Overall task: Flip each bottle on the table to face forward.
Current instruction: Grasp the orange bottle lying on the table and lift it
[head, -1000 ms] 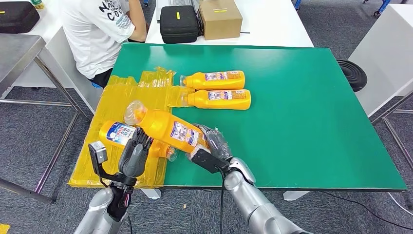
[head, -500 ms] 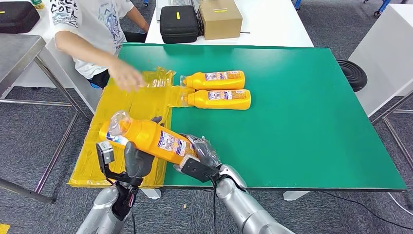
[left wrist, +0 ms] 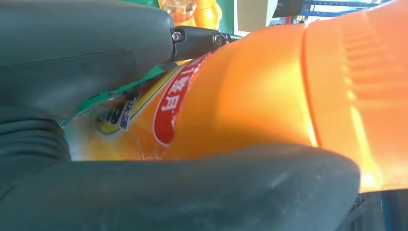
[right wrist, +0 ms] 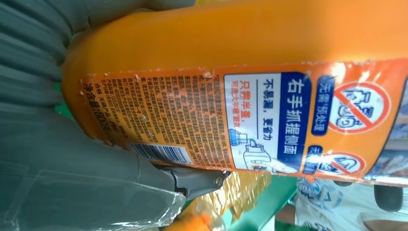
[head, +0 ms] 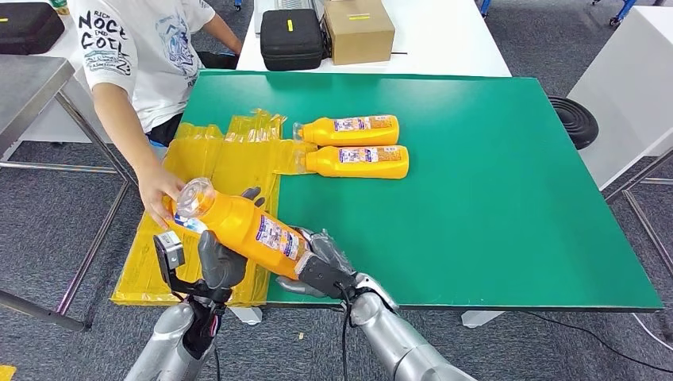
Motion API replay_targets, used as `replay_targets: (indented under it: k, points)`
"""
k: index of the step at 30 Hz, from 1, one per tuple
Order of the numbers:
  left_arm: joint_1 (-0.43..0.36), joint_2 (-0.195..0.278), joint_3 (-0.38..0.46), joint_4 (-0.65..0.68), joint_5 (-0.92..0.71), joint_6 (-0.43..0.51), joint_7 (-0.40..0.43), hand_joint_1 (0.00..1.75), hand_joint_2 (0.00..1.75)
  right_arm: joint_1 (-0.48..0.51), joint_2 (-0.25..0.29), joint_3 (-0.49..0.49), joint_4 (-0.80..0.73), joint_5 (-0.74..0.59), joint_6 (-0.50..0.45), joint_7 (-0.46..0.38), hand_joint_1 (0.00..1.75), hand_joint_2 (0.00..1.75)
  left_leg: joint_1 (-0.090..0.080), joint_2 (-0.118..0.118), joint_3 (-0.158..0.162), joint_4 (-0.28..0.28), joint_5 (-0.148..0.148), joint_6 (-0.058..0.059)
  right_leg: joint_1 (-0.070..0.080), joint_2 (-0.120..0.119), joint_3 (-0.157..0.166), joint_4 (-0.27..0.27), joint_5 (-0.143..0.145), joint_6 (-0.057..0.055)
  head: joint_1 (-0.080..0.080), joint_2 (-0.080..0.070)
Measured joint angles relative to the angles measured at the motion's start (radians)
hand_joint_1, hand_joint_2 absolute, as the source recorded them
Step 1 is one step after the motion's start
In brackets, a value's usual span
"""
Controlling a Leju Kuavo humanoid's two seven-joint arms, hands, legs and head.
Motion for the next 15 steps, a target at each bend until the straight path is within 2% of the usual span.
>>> replay_targets:
  k: [1,5,15]
  points:
    - [0.0,0.0,0.0,-0.002,-0.006,0.003,-0.001,0.0,0.0,0.0,0.0,-0.002,0.0,-0.023,0.013,-0.001,1.75,1.75,0.0,0.0,0.0,0.0,0.0,0.0,0.0,0.0,0.0,0.0,0.0,0.0,0.0,0.0]
    - [0.003,-0.001,0.0,-0.012,-0.055,0.033,-0.017,0.0,1.75,-0.002,0.0,-0.022,0.0,-0.108,0.046,-0.007,1.75,1.75,0.0,0.0,0.0,0.0,0.0,0.0,0.0,0.0,0.0,0.0,0.0,0.0,0.0,0.0]
    - [0.006,-0.001,0.0,-0.031,-0.229,0.116,-0.084,0.0,1.75,-0.004,0.001,-0.065,-0.006,-0.187,0.049,-0.011,1.75,1.75,0.0,0.0,0.0,0.0,0.0,0.0,0.0,0.0,0.0,0.0,0.0,0.0,0.0,0.0]
